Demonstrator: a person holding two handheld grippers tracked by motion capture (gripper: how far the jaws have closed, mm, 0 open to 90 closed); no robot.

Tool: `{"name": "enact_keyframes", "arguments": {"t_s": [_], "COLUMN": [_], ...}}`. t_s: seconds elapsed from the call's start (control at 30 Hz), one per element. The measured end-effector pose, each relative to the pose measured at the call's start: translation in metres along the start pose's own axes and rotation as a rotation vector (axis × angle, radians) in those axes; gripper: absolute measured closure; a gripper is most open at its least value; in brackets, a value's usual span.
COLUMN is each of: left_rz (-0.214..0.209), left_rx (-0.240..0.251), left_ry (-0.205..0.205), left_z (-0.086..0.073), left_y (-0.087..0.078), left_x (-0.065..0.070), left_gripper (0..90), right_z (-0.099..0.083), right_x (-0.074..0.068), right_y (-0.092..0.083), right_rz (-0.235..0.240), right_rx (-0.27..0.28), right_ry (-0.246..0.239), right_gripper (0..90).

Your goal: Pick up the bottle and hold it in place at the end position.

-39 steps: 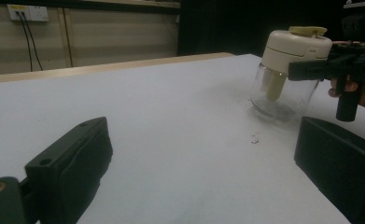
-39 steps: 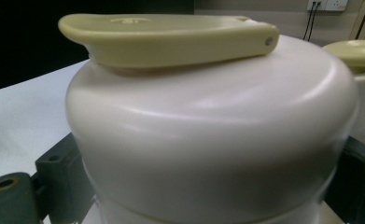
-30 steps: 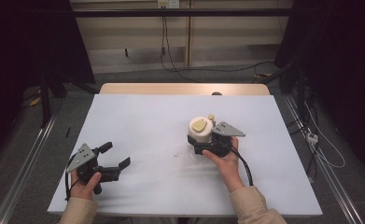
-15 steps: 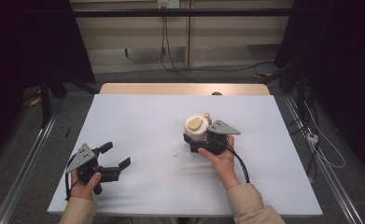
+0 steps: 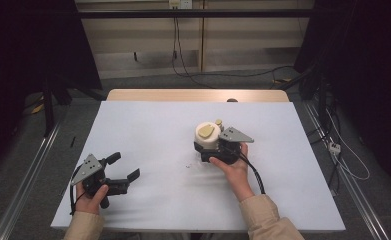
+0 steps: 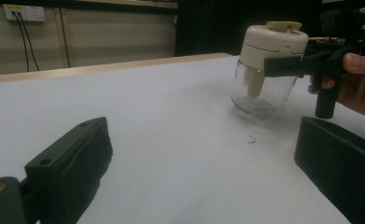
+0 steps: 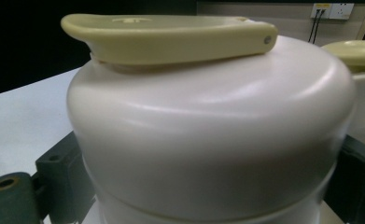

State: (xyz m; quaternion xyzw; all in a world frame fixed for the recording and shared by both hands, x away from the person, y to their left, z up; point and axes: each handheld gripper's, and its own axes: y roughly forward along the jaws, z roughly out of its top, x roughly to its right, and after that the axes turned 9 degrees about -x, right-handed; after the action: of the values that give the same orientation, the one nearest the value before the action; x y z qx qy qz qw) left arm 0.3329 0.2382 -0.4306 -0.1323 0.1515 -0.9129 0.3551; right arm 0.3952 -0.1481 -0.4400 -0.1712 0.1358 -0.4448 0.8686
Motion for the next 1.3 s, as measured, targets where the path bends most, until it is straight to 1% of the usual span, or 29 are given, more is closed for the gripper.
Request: {"name": "enact_keyframes", "arguments": {"t_s": [0.23, 0.33, 0.53, 0.73, 0.9, 1.07, 1.2, 1.27, 1.3], "left_rz": [0.001, -0.001, -0.001, 0.001, -0.002, -0.001, -0.001, -0.002, -0.001], "left_rx": [-0.002, -0.003, -0.002, -0.005, -0.003, -0.005, -0.003, -0.003, -0.004], "left_ry": [-0.001, 0.0, -0.002, -0.004, -0.003, -0.004, -0.003, -0.004, -0.004], "left_z": [0.0, 0.0, 0.0, -0.001, -0.001, -0.001, -0.001, -0.001, -0.001], "left_y": [0.0, 0.0, 0.0, 0.0, 0.0, 0.0, 0.0, 0.0, 0.0], "left_x": [0.0, 0.0, 0.0, 0.0, 0.0, 0.0, -0.001, -0.001, -0.001], "left_gripper": [3.7, 3.6, 3.6, 3.6, 3.7, 3.6, 3.6, 3.6, 3.6], "right_z": [0.001, 0.002, 0.003, 0.002, 0.003, 0.006, 0.007, 0.007, 0.007], "right_x": [0.0, 0.0, -0.001, -0.001, -0.001, -0.004, -0.006, -0.006, -0.006], "right_y": [0.003, 0.004, 0.007, 0.01, 0.013, 0.015, 0.019, 0.021, 0.021], "right_rz": [-0.001, -0.002, 0.002, -0.003, -0.003, -0.008, -0.003, 0.0, -0.002], "right_rx": [0.002, 0.003, 0.005, 0.001, 0.003, 0.002, 0.005, 0.004, 0.001], "right_ry": [0.009, 0.004, 0.008, 0.002, 0.012, -0.01, -0.013, -0.007, -0.012], "right_gripper": [6.7, 6.6, 6.6, 6.6, 6.6, 6.6, 6.6, 6.7, 6.7]}}
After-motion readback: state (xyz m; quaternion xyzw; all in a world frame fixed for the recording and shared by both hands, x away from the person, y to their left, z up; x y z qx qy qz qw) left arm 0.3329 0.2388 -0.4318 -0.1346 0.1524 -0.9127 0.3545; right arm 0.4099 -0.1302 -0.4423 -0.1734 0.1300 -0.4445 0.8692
